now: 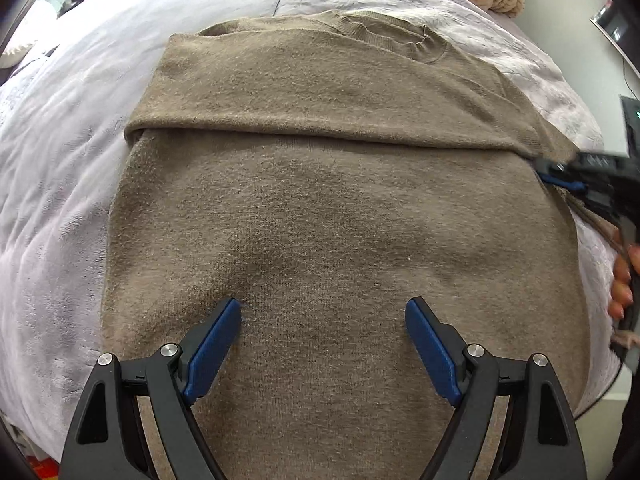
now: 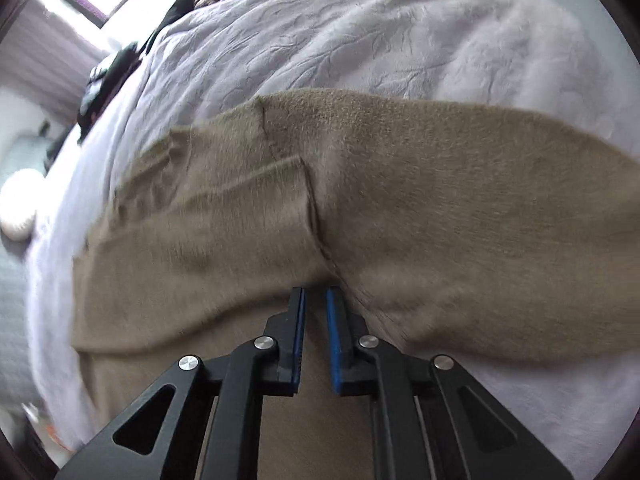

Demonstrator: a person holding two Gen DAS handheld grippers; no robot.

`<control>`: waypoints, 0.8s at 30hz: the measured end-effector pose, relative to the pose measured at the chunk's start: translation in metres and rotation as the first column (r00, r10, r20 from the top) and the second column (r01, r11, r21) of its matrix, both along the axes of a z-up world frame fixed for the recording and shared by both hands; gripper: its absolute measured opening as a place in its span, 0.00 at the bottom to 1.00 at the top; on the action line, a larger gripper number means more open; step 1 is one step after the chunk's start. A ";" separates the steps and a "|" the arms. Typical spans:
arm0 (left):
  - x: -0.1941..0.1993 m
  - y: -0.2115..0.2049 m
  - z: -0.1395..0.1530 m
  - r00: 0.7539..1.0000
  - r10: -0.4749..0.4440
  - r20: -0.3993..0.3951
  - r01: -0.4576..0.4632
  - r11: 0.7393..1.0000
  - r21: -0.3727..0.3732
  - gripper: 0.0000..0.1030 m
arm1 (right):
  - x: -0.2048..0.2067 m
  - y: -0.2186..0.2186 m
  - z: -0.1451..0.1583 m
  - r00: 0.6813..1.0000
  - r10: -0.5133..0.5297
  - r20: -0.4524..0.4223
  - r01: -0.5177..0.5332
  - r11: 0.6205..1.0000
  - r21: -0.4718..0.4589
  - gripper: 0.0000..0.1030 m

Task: Fold small clothes
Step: 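Grasp the other sleeve cuff with the right gripper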

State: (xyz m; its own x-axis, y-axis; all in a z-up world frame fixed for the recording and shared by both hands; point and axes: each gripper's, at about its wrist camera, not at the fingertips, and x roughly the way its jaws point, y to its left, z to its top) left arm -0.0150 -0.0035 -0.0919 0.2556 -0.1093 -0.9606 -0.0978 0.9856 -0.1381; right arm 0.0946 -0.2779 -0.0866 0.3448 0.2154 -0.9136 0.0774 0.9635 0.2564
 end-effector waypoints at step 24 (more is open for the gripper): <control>-0.028 -0.026 0.014 0.998 -0.032 0.045 0.031 1.000 0.003 0.83 | -0.105 -0.002 0.037 0.983 0.173 0.056 -0.156 0.961 -0.228 0.65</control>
State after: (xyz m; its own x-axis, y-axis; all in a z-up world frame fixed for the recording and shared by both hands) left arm -0.0427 -0.0295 -0.0781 0.2951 -0.1159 -0.9484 -0.0604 0.9884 -0.1396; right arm -0.0104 -0.2797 -0.0497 0.3907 0.0702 -0.9178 -0.0982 0.9946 0.0343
